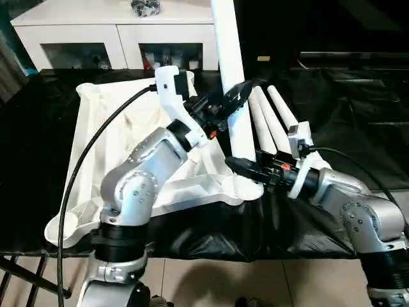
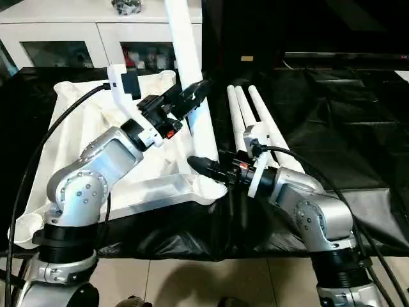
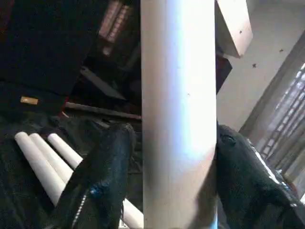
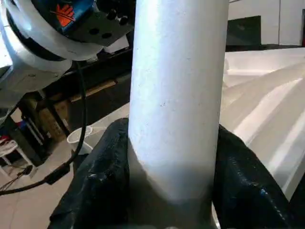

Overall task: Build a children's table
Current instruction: Insert table leg to table base

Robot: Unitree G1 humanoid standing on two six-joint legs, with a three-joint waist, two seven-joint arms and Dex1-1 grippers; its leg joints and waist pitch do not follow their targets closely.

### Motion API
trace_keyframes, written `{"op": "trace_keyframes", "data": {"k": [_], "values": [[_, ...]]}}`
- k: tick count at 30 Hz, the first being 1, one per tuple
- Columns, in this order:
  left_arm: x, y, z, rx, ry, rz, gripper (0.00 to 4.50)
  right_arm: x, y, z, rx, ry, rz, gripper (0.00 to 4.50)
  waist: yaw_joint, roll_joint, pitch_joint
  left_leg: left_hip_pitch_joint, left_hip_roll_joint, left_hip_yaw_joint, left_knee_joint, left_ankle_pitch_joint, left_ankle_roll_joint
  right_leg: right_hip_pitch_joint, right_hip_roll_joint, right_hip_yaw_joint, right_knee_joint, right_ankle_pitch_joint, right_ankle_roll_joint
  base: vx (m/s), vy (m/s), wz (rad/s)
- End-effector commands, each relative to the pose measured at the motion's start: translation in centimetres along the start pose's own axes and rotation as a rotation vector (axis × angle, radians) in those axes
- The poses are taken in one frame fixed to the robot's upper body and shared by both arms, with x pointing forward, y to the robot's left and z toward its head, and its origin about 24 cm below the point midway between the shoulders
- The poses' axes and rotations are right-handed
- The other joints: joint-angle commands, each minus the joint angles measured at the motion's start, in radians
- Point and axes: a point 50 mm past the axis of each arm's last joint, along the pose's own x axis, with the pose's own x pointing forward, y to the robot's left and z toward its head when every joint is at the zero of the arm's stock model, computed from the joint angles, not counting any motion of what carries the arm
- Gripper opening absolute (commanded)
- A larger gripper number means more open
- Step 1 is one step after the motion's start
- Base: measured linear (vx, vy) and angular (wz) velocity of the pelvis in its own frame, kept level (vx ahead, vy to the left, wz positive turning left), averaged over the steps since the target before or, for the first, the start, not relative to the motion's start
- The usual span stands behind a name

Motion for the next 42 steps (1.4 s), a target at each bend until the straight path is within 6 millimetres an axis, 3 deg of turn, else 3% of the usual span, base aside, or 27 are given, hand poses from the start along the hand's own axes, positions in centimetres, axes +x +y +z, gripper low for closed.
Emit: {"op": "trace_keyframes", "data": {"k": [1,8,9,13,19,24,29,32,40,42], "values": [[-0.3,0.8,-0.9,-0.002,0.045,0.058,2.34,0.8,1.3,2.4,-0.115,-0.064,0.077,1.89,0.0,-0.026,-0.076,0.0,-0.007,0.018,-0.067,-0.183,0.064,0.061,-0.041,0.013,-0.087,-0.487,-0.041,0.0,0.0,0.0],[-0.6,1.4,-1.0,-0.03,0.047,0.056,1.88,1.2,0.9,2.4,-0.154,-0.034,0.034,1.89,0.0,-0.026,-0.075,0.0,-0.008,0.019,-0.066,-0.182,0.062,0.061,-0.043,0.014,-0.087,-0.498,-0.043,0.0,0.0,0.0],[-0.6,1.5,-1.0,-0.027,0.048,0.056,1.84,1.2,0.9,2.4,-0.158,-0.029,0.03,2.45,-0.001,-0.025,-0.074,0.001,-0.009,0.02,-0.066,-0.183,0.06,0.061,-0.042,0.014,-0.088,-0.501,-0.04,0.0,0.0,0.0],[-0.7,1.8,-0.8,-0.03,0.042,0.056,1.83,1.2,0.8,2.3,-0.158,-0.019,0.036,2.62,-0.003,-0.024,-0.075,0.001,-0.01,0.02,-0.066,-0.19,0.061,0.061,-0.041,0.013,-0.088,-0.502,-0.033,0.0,0.0,0.0],[-0.6,2.0,-0.8,-0.038,0.034,0.056,1.81,1.3,0.8,2.4,-0.165,-0.02,0.048,3.34,-0.001,-0.023,-0.076,0.003,-0.006,0.019,-0.067,-0.186,0.063,0.061,-0.042,0.017,-0.083,-0.466,-0.056,0.0,0.0,0.0],[-0.5,2.0,-0.8,-0.046,0.027,0.057,1.81,1.3,0.7,2.5,-0.188,-0.027,0.029,3.72,-0.001,-0.023,-0.076,0.002,-0.006,0.019,-0.068,-0.183,0.062,0.063,-0.043,0.018,-0.08,-0.453,-0.064,0.0,0.0,0.0],[-0.6,2.6,-0.3,-0.031,0.027,0.033,1.81,0.9,0.4,2.9,-0.185,-0.035,0.04,3.75,-0.001,-0.023,-0.076,0.003,-0.007,0.019,-0.068,-0.184,0.064,0.063,-0.043,0.018,-0.082,-0.461,-0.063,0.0,0.0,0.0],[-0.8,2.6,0.1,-0.037,0.052,-0.069,1.81,0.2,0.4,3.3,-0.14,-0.021,0.116,3.75,-0.001,-0.021,-0.076,0.005,-0.008,0.02,-0.068,-0.186,0.067,0.064,-0.043,0.018,-0.082,-0.458,-0.064,0.0,0.0,0.0],[-1.3,0.7,1.4,-0.088,0.079,-0.371,1.81,-1.0,0.4,2.3,-0.055,0.124,0.284,3.75,0.005,-0.014,-0.079,0.006,-0.001,0.019,-0.066,-0.162,0.074,0.068,-0.046,0.024,-0.065,-0.362,-0.139,0.0,0.0,0.0],[-1.5,0.0,1.3,-0.101,0.08,-0.428,1.81,-0.8,0.6,2.3,-0.032,0.122,0.314,3.75,0.005,-0.018,-0.079,0.006,0.001,0.02,-0.067,-0.166,0.075,0.07,-0.047,0.024,-0.064,-0.365,-0.152,0.0,0.0,0.0]]}}
